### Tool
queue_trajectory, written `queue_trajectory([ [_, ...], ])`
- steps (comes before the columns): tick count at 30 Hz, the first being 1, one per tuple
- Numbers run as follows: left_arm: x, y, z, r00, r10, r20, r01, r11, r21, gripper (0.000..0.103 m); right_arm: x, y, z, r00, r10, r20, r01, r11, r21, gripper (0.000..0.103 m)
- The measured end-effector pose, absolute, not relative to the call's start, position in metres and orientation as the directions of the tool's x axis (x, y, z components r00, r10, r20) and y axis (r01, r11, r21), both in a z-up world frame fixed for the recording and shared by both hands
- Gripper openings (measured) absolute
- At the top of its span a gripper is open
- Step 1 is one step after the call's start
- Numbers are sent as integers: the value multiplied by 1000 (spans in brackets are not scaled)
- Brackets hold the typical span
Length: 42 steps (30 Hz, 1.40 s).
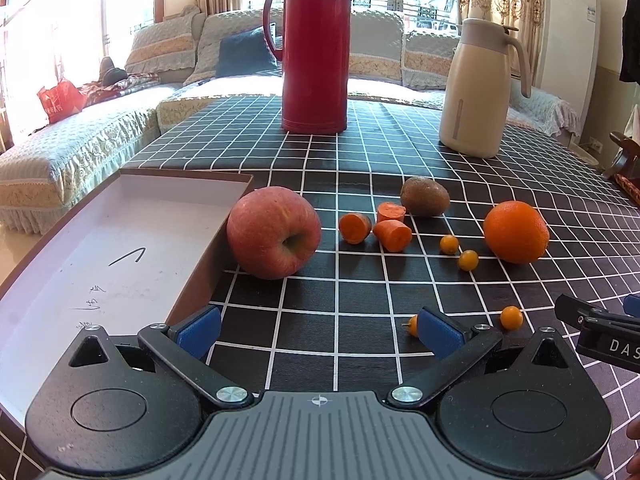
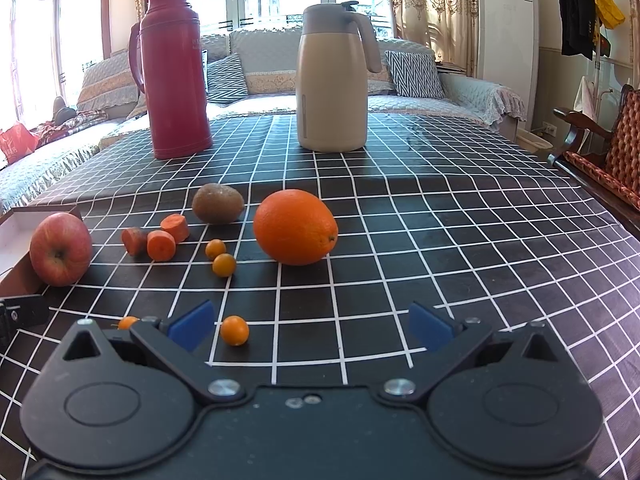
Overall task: Organize fruits
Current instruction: 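Move the left tool to a small kumquat and close its fingers on it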
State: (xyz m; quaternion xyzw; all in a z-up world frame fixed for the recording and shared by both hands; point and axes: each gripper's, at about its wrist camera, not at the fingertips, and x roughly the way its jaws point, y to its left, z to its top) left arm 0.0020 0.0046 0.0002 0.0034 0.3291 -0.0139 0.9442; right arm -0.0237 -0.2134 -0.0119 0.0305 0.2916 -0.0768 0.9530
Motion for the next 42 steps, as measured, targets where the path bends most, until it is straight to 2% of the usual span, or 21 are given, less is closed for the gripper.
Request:
queue_trajectory([
  [20, -1, 2, -1, 790, -10, -613, 31, 999, 24, 103, -24, -214, -12, 819, -129, -559, 165, 986, 15, 103],
  [23, 1, -1, -5, 769, -9, -639, 42, 998, 37, 52, -24, -214, -12, 819, -129, -559, 165, 986, 15, 103],
  [26, 4, -1, -14, 739, -19, -674, 42, 999, 19, 42, -24, -214, -12, 819, -129, -559, 165, 986, 14, 103],
  [29, 0, -6, -17, 739, -76, -669, 93, 996, -10, 41, -24, -214, -12, 820, -129, -558, 167, 986, 17, 103],
  [31, 2, -2, -21, 705, -188, -684, 116, 982, -150, 41, -25, -215, -11, 821, -129, -556, 167, 986, 18, 103],
  [33, 1, 6, -28, 701, -275, -658, 109, 953, -282, 41, -25, -216, -11, 821, -132, -556, 169, 985, 16, 103],
  [34, 0, 6, -30, 709, -302, -638, 123, 943, -309, 41, -25, -217, -11, 820, -133, -556, 172, 985, 18, 103],
  [37, 0, -7, -31, 739, -236, -631, 178, 972, -155, 41, -27, -221, -10, 822, -140, -553, 183, 983, 23, 103],
  [38, -2, -7, -32, 756, -232, -612, 189, 973, -136, 42, -27, -222, -9, 821, -140, -553, 186, 982, 28, 103],
  [40, 1, 0, -34, 747, -302, -592, 213, 953, -216, 42, -28, -225, -6, 827, -139, -545, 189, 981, 37, 103],
  [42, 8, -4, -36, 734, -301, -609, 219, 954, -207, 42, -29, -227, -3, 834, -136, -535, 189, 981, 45, 103],
])
